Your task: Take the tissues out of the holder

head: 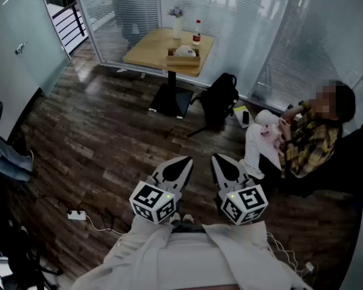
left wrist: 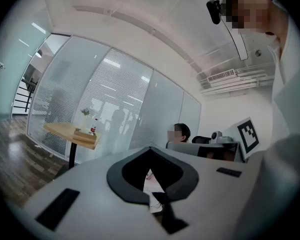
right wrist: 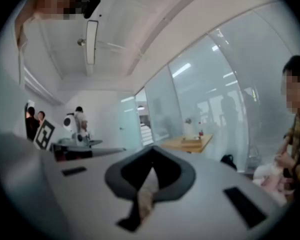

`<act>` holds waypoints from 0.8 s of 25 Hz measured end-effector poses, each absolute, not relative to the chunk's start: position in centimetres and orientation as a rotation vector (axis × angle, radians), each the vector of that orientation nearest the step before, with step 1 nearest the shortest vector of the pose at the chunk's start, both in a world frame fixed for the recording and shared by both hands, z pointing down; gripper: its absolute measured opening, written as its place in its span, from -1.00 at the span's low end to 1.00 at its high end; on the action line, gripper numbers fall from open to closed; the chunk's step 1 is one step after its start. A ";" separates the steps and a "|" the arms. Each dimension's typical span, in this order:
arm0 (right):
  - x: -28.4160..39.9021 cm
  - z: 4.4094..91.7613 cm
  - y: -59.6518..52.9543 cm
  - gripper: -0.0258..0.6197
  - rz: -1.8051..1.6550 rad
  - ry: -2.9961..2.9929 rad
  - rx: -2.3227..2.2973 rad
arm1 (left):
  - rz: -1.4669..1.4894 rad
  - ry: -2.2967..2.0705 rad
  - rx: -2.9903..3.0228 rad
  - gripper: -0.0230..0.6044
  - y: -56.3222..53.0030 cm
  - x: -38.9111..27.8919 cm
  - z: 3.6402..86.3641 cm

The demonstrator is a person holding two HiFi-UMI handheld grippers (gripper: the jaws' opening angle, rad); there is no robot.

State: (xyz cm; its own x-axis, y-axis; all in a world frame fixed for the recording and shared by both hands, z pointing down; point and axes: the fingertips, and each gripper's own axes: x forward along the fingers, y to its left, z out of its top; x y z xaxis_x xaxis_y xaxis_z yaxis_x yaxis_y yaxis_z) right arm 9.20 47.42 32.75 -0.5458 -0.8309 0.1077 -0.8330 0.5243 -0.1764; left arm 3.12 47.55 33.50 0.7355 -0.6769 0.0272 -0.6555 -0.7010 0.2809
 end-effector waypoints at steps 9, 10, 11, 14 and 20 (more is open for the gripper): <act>9.1 32.8 47.7 -0.89 0.314 -2.734 1.493 | -0.122 -1.022 2.670 -0.91 47.8 3.7 33.4; 9.0 32.8 47.7 -0.89 0.313 -2.734 1.489 | -0.123 -1.026 2.667 -0.91 47.8 3.6 33.5; 8.9 32.8 47.8 -0.89 0.311 -2.733 1.484 | -0.123 -1.030 2.662 -0.91 47.8 3.4 33.6; 8.9 32.9 47.6 -0.89 0.293 -2.725 1.471 | -0.117 -1.041 2.653 -0.91 47.8 3.1 33.9; 8.9 32.3 46.8 -0.89 0.330 -2.759 1.484 | -0.168 -1.060 2.665 -0.91 47.3 3.1 33.2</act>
